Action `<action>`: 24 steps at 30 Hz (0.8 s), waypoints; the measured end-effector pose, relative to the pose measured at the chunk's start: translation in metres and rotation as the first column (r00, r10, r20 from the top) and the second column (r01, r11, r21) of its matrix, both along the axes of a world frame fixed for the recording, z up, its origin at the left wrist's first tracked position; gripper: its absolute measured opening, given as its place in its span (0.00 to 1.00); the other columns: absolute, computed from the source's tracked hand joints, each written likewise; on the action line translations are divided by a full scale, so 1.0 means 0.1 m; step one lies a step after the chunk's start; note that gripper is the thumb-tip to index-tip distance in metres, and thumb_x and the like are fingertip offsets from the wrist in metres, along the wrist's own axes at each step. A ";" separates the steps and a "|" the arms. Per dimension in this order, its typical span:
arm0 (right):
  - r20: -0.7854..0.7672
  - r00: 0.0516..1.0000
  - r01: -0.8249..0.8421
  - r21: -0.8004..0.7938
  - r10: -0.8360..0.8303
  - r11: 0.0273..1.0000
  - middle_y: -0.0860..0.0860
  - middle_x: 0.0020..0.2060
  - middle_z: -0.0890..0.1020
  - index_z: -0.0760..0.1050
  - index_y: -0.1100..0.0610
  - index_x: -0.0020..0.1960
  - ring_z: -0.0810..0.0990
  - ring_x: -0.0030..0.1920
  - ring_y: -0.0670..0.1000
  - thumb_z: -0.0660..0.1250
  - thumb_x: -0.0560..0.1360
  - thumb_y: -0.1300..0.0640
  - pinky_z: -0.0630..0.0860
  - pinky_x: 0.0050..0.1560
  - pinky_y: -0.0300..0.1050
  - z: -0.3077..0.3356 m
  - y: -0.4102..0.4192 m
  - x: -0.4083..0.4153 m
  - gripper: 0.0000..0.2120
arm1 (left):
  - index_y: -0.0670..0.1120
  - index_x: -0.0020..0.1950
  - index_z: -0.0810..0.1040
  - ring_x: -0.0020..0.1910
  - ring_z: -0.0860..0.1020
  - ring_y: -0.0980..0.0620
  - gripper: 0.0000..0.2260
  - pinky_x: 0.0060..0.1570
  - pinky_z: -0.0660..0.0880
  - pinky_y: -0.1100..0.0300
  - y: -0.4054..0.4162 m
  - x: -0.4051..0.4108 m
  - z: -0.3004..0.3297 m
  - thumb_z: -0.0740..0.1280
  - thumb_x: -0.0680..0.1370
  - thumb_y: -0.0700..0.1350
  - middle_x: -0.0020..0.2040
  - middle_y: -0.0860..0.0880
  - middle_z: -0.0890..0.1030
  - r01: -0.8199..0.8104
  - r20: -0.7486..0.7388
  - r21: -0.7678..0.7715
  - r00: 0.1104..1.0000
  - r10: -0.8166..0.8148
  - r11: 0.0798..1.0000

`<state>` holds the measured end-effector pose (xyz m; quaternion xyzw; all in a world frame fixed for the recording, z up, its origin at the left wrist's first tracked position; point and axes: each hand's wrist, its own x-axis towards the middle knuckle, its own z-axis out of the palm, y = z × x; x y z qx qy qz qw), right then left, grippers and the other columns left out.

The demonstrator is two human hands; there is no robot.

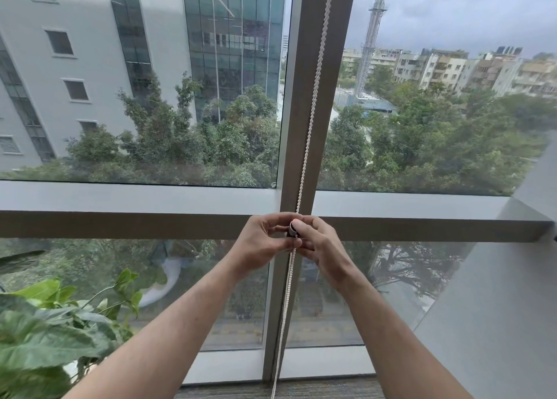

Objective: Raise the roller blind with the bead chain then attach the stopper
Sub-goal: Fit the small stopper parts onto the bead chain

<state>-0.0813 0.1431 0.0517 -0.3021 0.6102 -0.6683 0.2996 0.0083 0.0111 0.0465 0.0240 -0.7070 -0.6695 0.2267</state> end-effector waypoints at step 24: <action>-0.287 0.912 0.296 -0.035 -0.294 0.954 0.51 0.43 0.87 0.83 0.53 0.50 0.86 0.48 0.51 0.75 0.65 0.42 0.81 0.54 0.57 -0.21 -0.06 0.02 0.20 | 0.47 0.53 0.83 0.50 0.85 0.46 0.19 0.50 0.81 0.56 0.03 -0.02 -0.02 0.69 0.72 0.25 0.49 0.47 0.87 0.022 -0.049 0.082 0.999 -0.018 0.996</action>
